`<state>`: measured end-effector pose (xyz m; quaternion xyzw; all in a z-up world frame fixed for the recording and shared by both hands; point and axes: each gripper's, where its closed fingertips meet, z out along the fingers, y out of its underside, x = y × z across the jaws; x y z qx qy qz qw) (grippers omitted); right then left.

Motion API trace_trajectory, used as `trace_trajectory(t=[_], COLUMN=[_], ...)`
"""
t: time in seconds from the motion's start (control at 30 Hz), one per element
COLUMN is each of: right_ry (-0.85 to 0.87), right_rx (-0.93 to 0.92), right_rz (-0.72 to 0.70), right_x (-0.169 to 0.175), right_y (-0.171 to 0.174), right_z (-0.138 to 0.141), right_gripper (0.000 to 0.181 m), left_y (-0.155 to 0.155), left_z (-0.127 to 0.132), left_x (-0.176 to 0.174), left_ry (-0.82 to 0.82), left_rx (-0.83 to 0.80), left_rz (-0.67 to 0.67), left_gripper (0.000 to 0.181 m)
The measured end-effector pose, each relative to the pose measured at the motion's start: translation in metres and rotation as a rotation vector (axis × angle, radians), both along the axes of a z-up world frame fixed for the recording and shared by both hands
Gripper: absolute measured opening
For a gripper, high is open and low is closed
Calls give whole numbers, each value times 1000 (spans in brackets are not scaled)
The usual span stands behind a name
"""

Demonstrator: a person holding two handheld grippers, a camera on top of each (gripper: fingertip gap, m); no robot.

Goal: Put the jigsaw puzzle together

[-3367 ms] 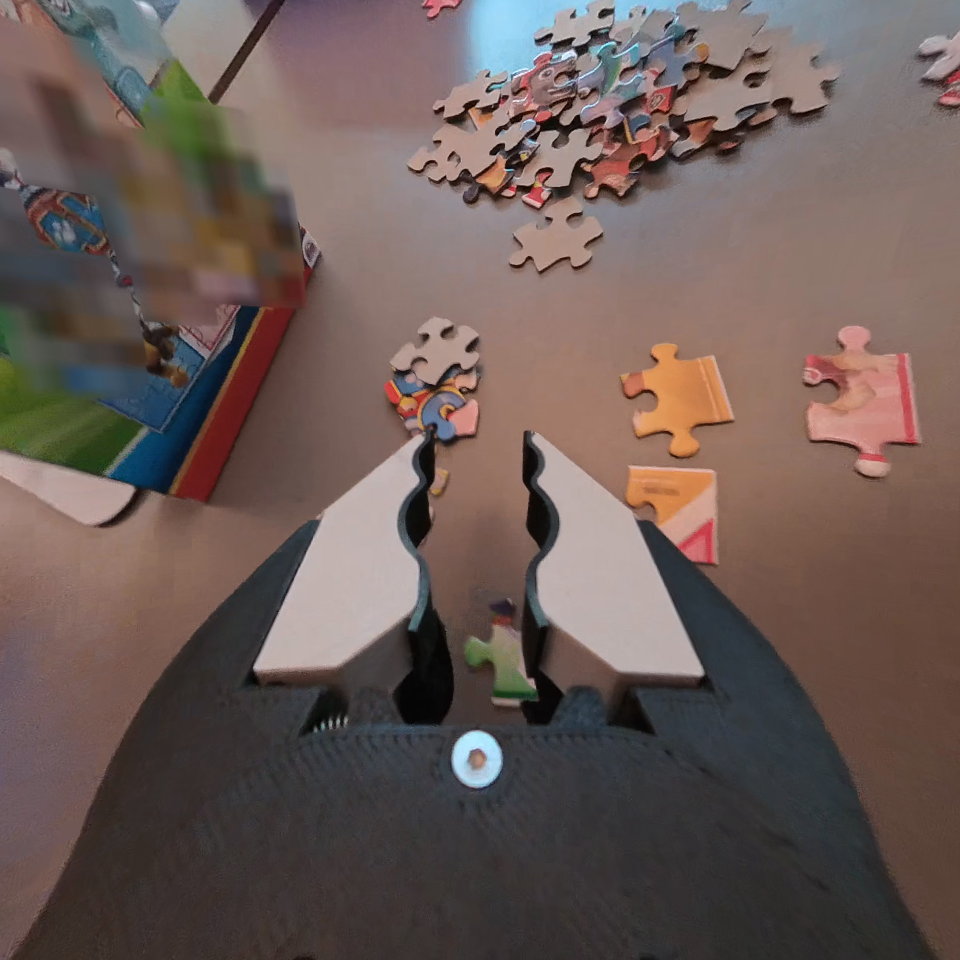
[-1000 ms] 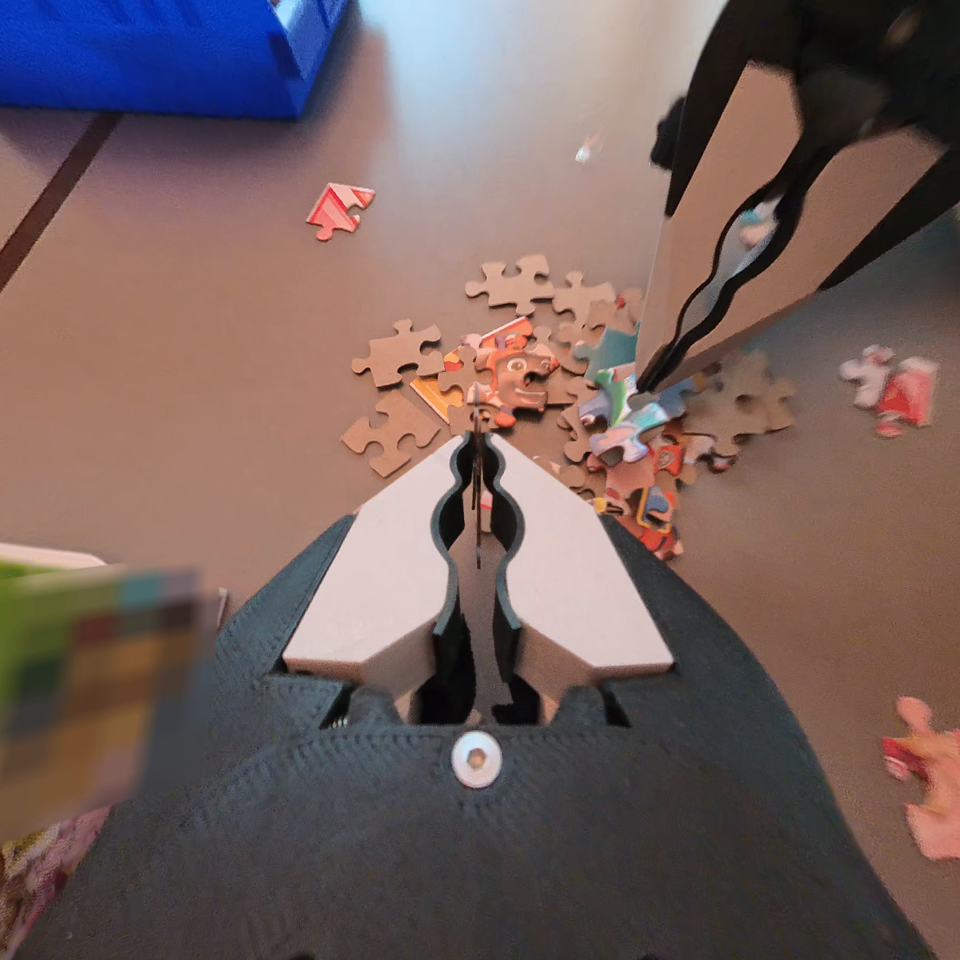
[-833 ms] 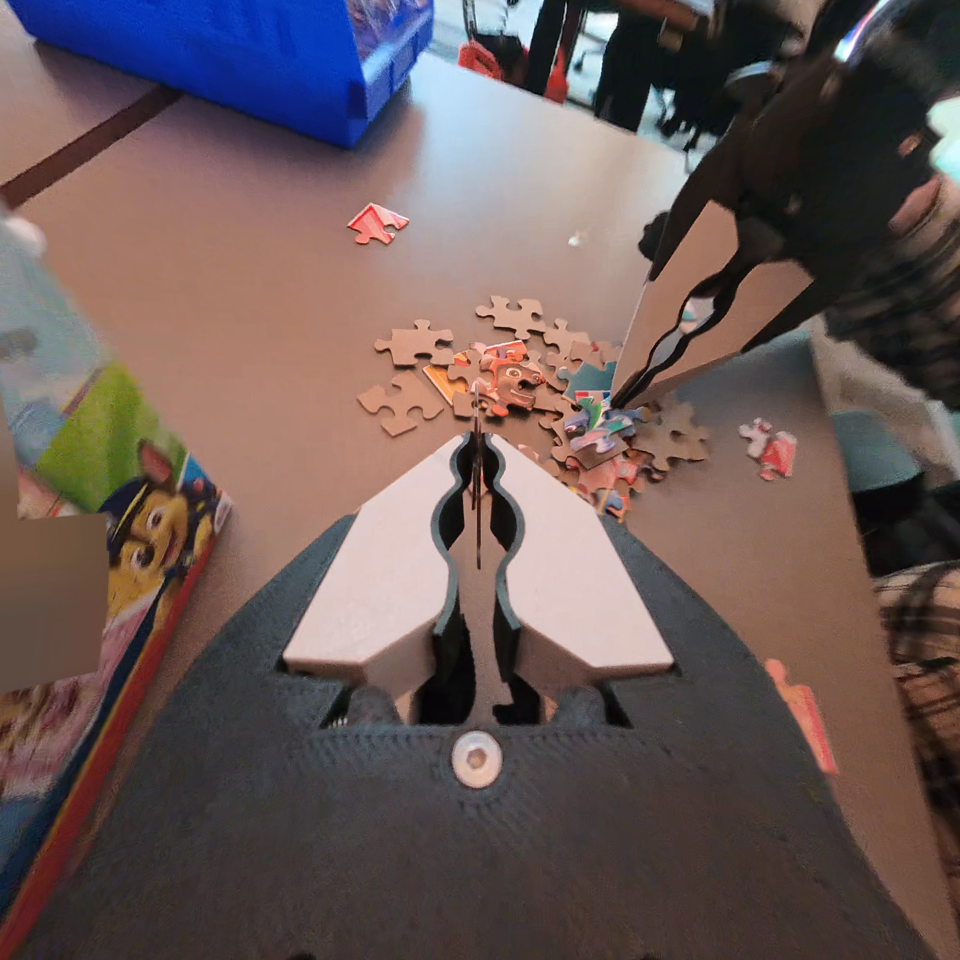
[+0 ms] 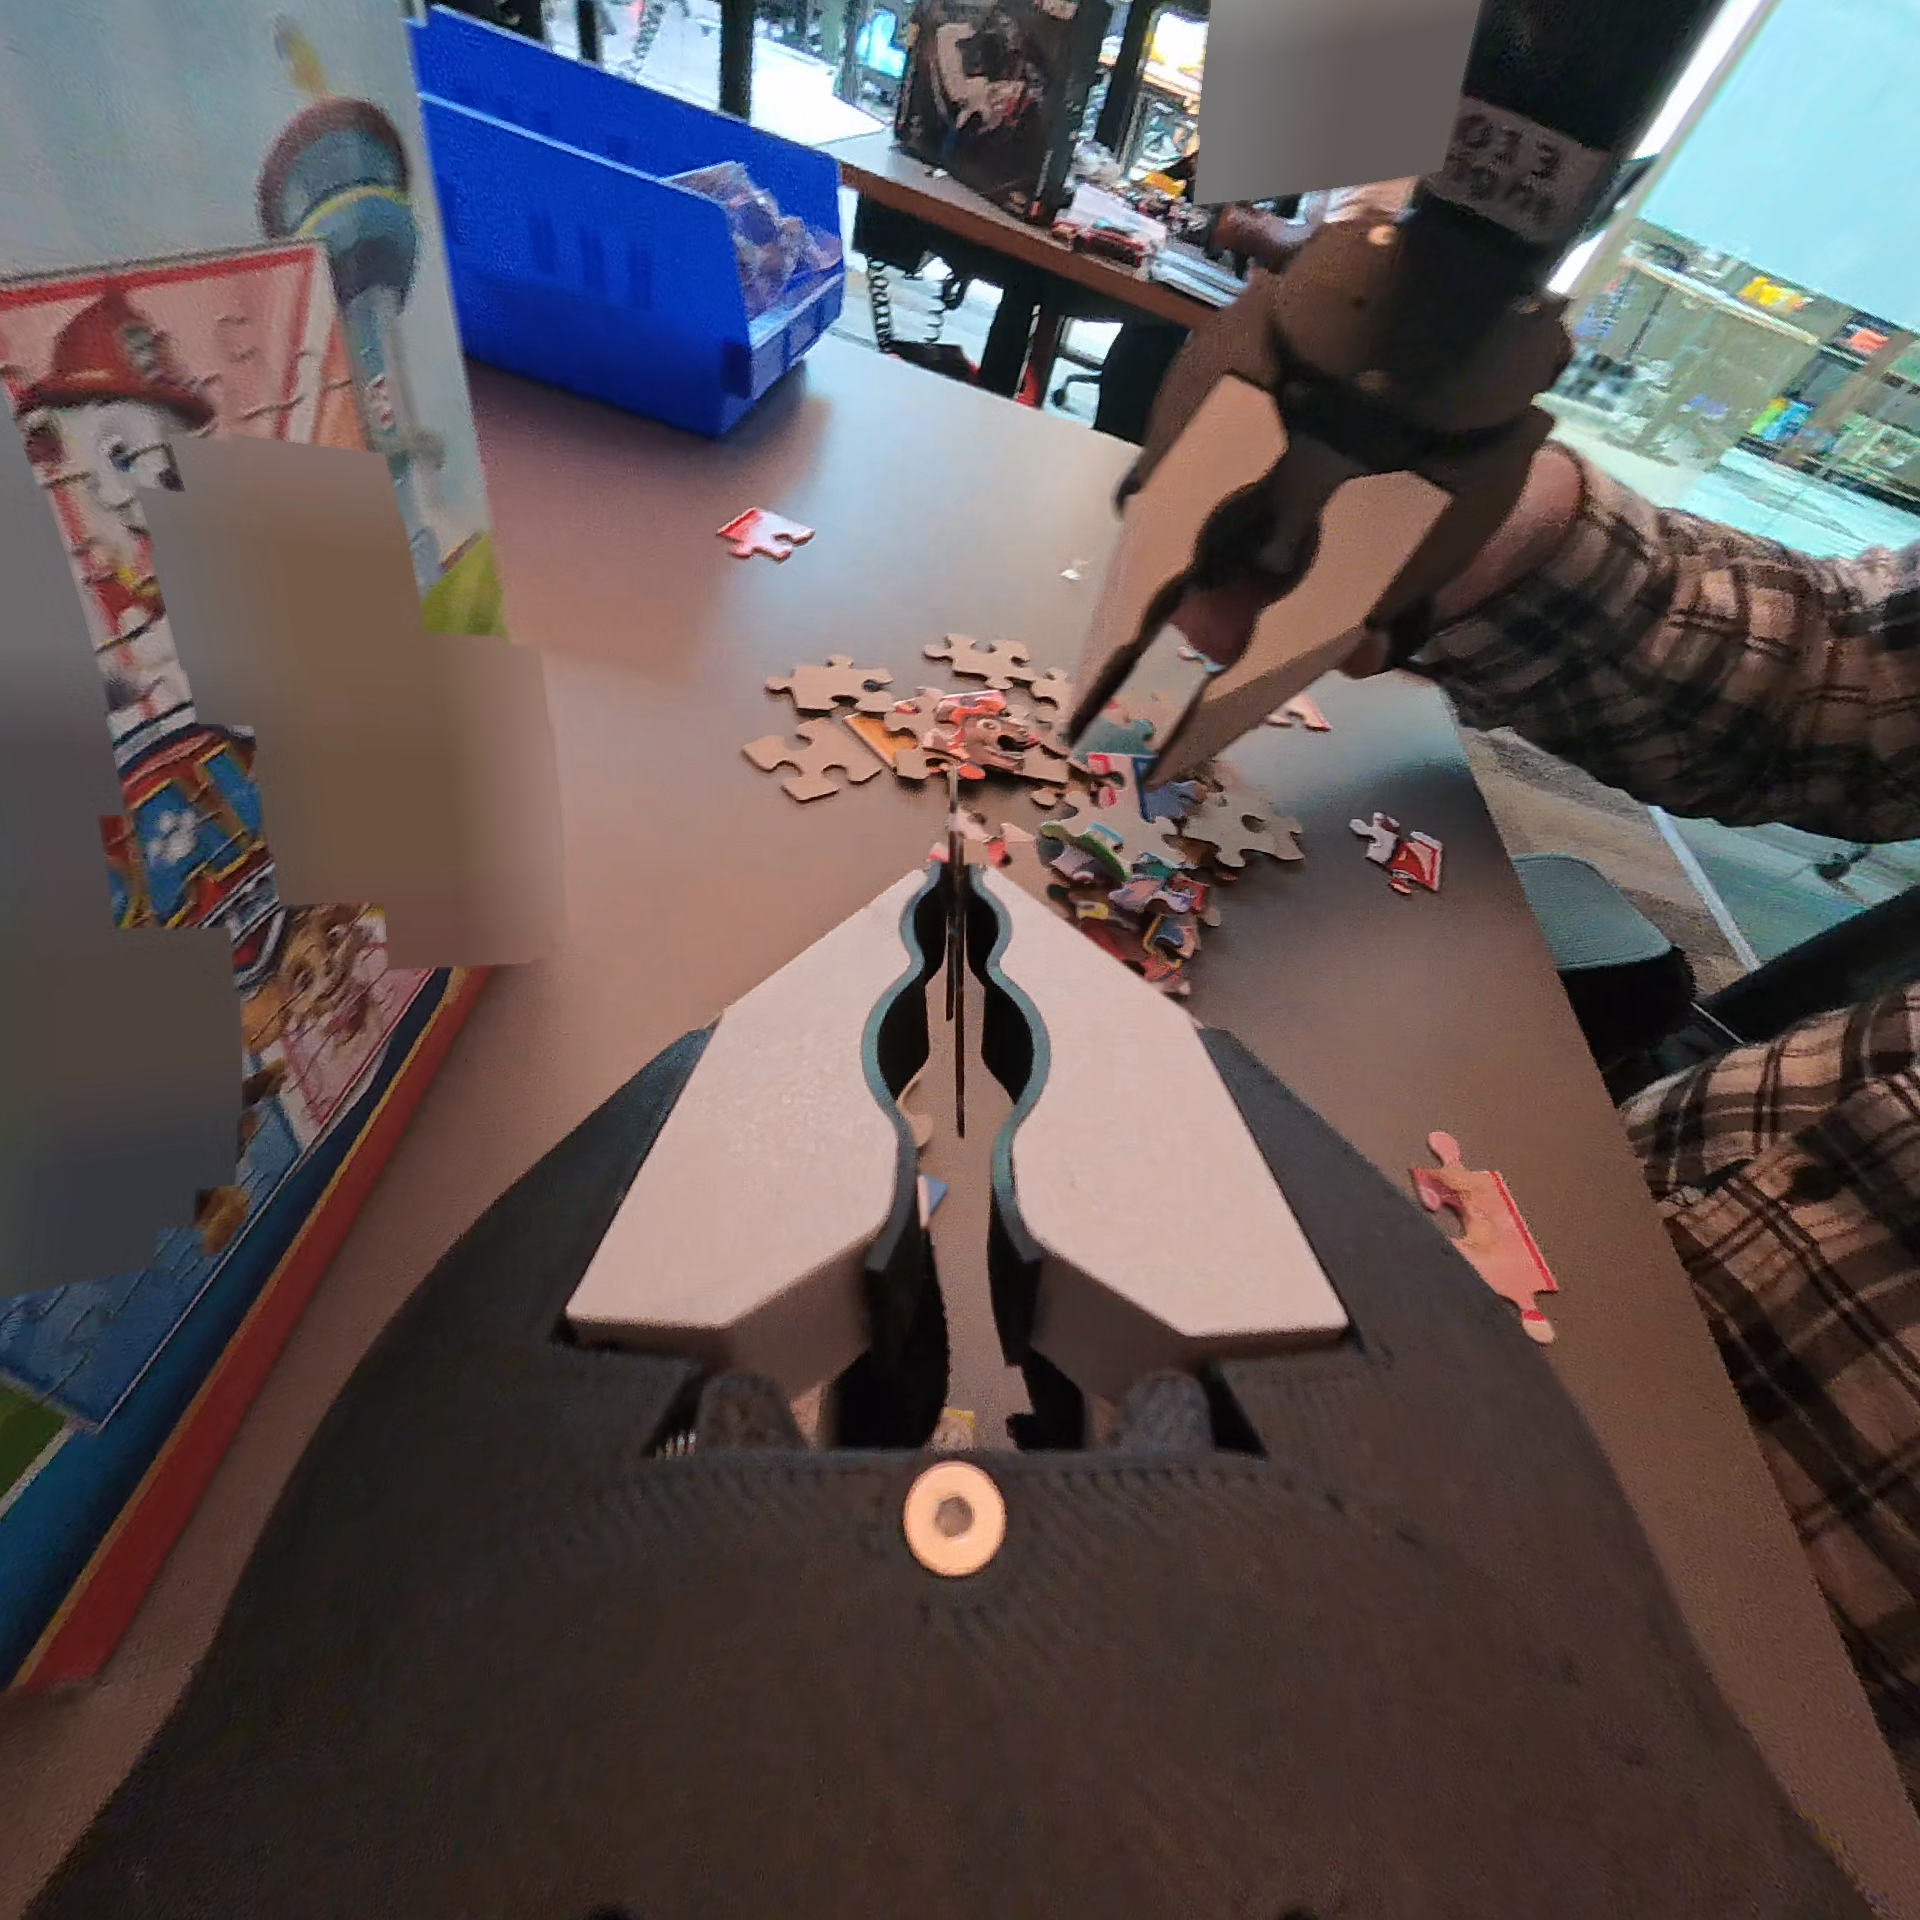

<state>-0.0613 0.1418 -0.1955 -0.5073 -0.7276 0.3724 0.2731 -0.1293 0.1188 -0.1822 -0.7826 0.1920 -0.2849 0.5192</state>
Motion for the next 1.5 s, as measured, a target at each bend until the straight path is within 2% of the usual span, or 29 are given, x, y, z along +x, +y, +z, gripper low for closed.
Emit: trace_trajectory(t=[0.13, 0.23, 0.3, 0.47, 0.6, 0.7, 0.9, 1.07, 1.2, 1.33, 1.5], right_ry=[36, 39, 53, 51, 59, 64, 79, 64, -20, -147, -314], right_rx=[-87, -136, -159, -176, -166, -164, -218, -285, -264, -258, -315], right_rz=[35, 66, 72, 65, 53, 48, 46, 68, 104, 162, 180], right_x=[-29, -38, -40, -43, -50, -54, -46, -26, 9, 66, 127], right_y=[-11, -17, -18, -15, -13, -12, -10, -12, -24, -53, -90], right_z=[6, 6, 8, 7, 9, 11, 21, 30, 26, 10, -26], right_gripper=[16, 7, 1, 0, 0, 0, 0, 0, 0, 0, 0], left_y=[-5, -8, -8, -4, -2, -2, -2, -3, -7, -12, -15], left_z=[6, 8, 6, 0, -10, -21, -15, -8, -7, -13, -25], left_x=[15, 22, 21, 14, 9, 4, -2, 8, 15, 23, 38], left_ry=[1, -1, -2, 22, 82, 141, 131, 135, 156, 174, 224], left_rx=[35, 55, 54, 47, 16, -12, 3, 21, 24, -2, -45], left_rz=[-60, -89, -93, -72, -50, -28, 1, -21, -42, -82, -139], left_gripper=[1, 1, 1, 2, 21, 21, 24, 27, 27, 26, 26])
